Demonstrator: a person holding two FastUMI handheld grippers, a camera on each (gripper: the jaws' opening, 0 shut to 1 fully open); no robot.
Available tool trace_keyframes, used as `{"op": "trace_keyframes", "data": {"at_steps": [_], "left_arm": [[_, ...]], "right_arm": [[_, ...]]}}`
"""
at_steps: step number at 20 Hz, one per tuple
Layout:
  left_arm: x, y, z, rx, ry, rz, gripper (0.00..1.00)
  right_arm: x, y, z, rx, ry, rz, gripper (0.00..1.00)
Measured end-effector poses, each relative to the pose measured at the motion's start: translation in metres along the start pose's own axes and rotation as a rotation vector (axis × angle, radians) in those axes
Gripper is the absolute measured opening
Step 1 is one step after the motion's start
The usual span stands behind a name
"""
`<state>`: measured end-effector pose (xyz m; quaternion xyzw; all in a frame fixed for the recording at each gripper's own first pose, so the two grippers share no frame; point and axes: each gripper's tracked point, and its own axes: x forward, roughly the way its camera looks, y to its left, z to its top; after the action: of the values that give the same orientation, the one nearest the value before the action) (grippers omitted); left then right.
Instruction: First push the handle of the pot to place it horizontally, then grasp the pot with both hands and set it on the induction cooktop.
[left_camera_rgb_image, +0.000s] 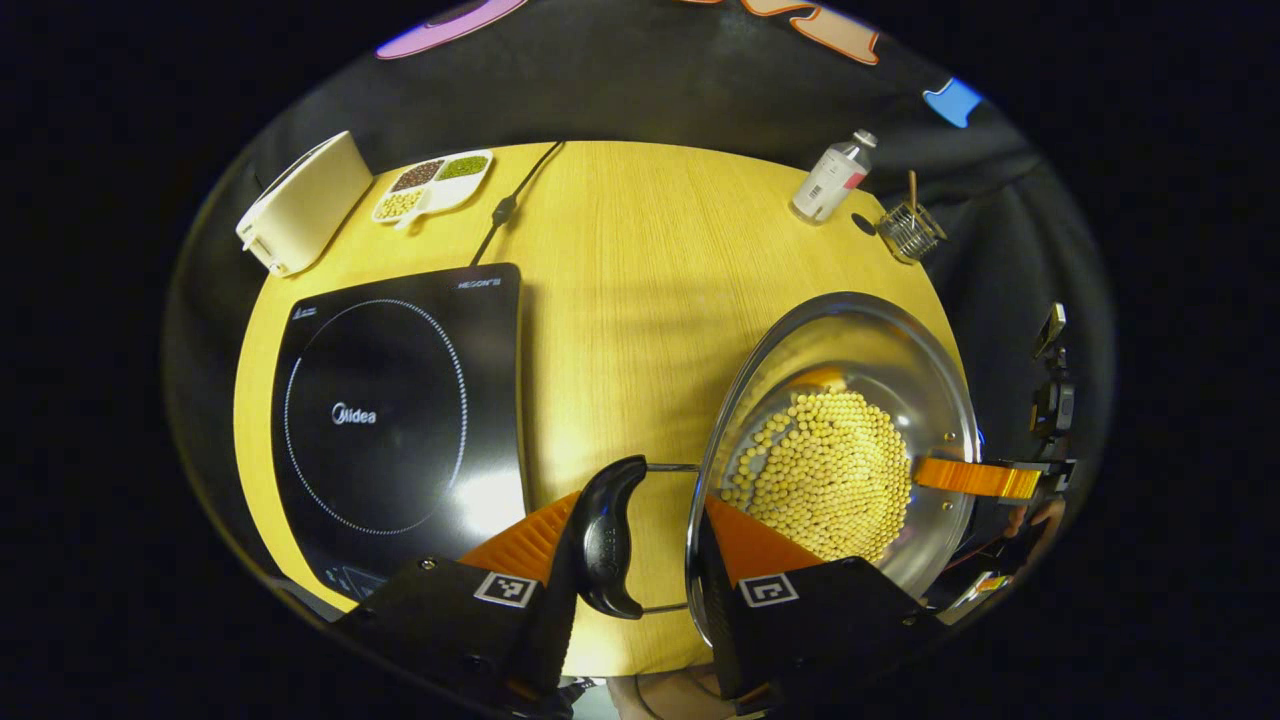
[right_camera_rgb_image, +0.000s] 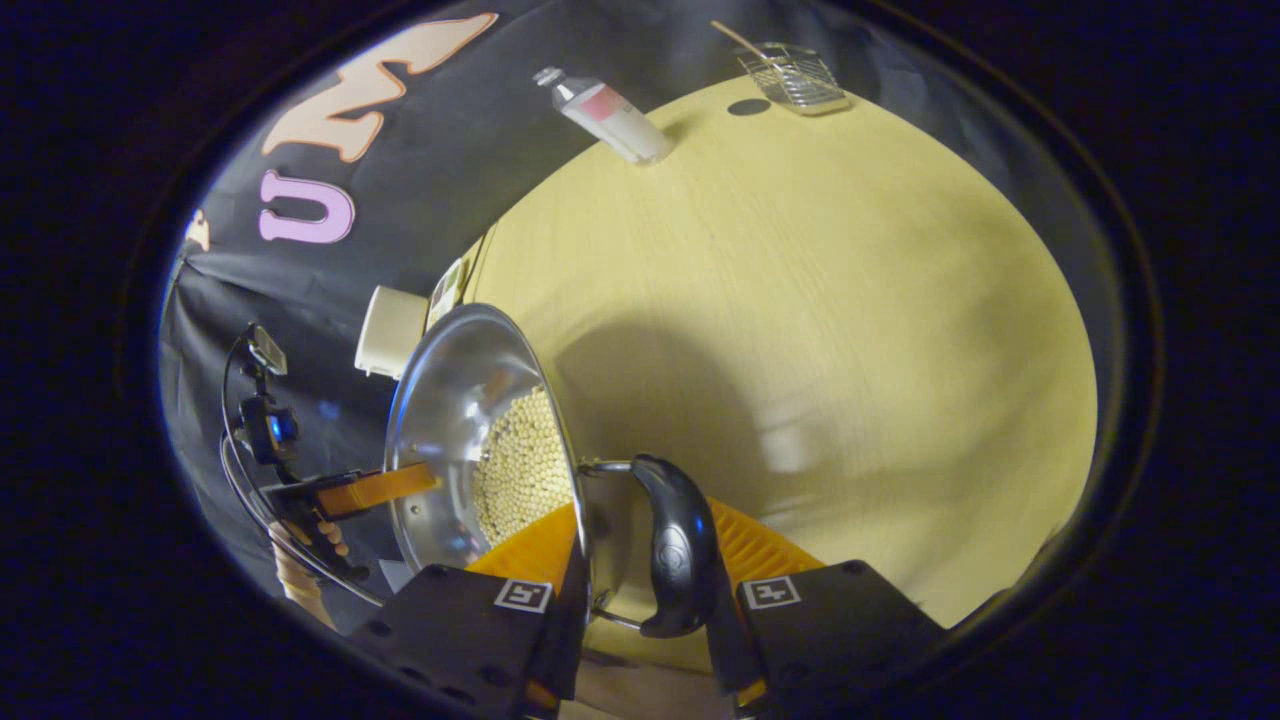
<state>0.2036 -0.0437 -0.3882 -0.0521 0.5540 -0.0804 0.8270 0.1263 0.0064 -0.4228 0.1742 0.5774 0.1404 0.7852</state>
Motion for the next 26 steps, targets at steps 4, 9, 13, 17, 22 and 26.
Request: {"op": "trace_keyframes", "data": {"at_steps": [4,9,13,17,22,26], "left_arm": [[0.003,0.0,-0.003,-0.01,-0.019,-0.012,0.59],[0.004,0.004,-0.003,-0.02,-0.04,-0.04,0.59],[0.011,0.007,-0.001,0.013,-0.082,-0.053,0.59],[0.013,0.012,0.003,0.033,-0.106,-0.056,0.59],[0.014,0.014,0.008,0.042,-0.156,-0.04,0.59],[0.013,0.016,0.01,0.0,-0.205,-0.036,0.58]], "right_arm": [[-0.006,0.026,-0.023,-0.021,-0.003,-0.008,0.48],[0.005,0.084,-0.052,-0.049,-0.031,-0.026,0.48],[0.026,0.147,-0.079,-0.036,-0.051,-0.04,0.49],[0.062,0.2,-0.098,-0.059,-0.073,-0.041,0.49],[0.094,0.245,-0.1,-0.078,-0.083,-0.037,0.49],[0.115,0.268,-0.087,-0.096,-0.11,-0.04,0.48]]}}
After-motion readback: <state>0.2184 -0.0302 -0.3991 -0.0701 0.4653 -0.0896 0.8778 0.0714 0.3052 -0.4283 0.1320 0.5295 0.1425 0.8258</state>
